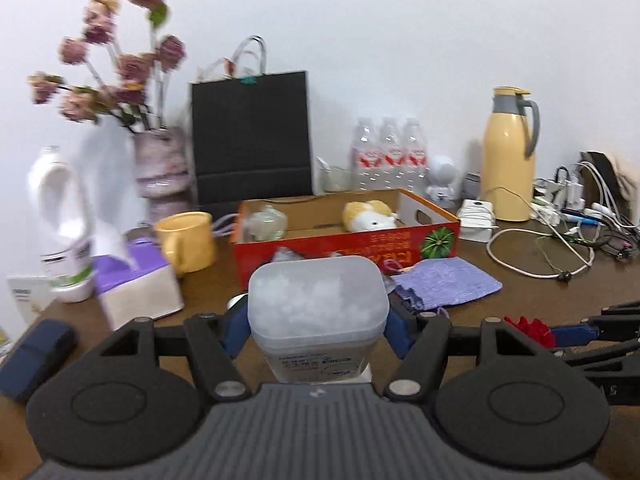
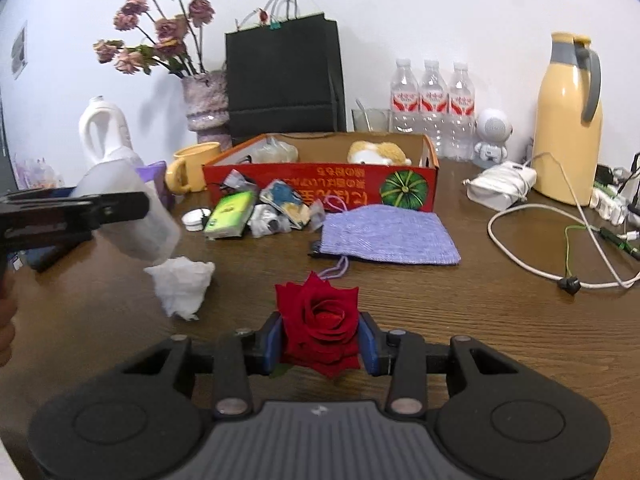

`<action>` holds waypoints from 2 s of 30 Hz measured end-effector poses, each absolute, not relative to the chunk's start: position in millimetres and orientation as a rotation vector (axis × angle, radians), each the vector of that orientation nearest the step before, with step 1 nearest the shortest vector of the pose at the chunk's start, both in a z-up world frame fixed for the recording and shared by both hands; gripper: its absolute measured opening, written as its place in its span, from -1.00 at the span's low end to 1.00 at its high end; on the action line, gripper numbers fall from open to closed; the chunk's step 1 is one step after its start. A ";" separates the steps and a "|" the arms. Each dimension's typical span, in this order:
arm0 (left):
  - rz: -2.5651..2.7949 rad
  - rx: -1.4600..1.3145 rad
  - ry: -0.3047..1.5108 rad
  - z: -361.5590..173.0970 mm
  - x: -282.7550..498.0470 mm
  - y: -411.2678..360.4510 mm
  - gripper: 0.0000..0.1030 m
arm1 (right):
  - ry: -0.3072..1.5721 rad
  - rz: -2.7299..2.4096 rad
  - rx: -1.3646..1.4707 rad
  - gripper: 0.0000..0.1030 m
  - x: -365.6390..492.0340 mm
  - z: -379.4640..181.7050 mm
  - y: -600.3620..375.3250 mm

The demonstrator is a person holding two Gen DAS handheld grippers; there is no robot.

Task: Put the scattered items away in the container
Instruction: 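Carry the rose and cotton-pad box into the cardboard box and release both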

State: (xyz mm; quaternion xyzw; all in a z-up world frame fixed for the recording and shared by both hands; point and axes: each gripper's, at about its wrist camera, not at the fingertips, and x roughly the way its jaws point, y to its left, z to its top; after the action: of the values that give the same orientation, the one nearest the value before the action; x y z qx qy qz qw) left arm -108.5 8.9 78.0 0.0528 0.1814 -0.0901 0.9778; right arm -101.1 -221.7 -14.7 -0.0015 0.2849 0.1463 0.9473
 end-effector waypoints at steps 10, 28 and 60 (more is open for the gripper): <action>-0.152 0.076 0.358 84.7 -114.1 18.2 0.31 | 0.534 0.313 0.005 -0.26 -120.8 -5.0 -213.9; -0.202 0.220 0.609 143.5 179.2 -11.7 0.31 | 0.565 0.217 -0.035 -0.26 135.8 108.2 -239.5; -0.028 0.364 1.101 83.2 349.5 -47.5 0.66 | 1.053 0.148 -0.085 0.55 345.1 14.5 -202.9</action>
State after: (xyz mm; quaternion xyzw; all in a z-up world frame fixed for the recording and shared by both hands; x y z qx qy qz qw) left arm 349.5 -47.5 83.2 0.1721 0.5201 -0.0132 0.8364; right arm 345.1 -202.9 14.5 -0.0403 0.5021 0.0704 0.8610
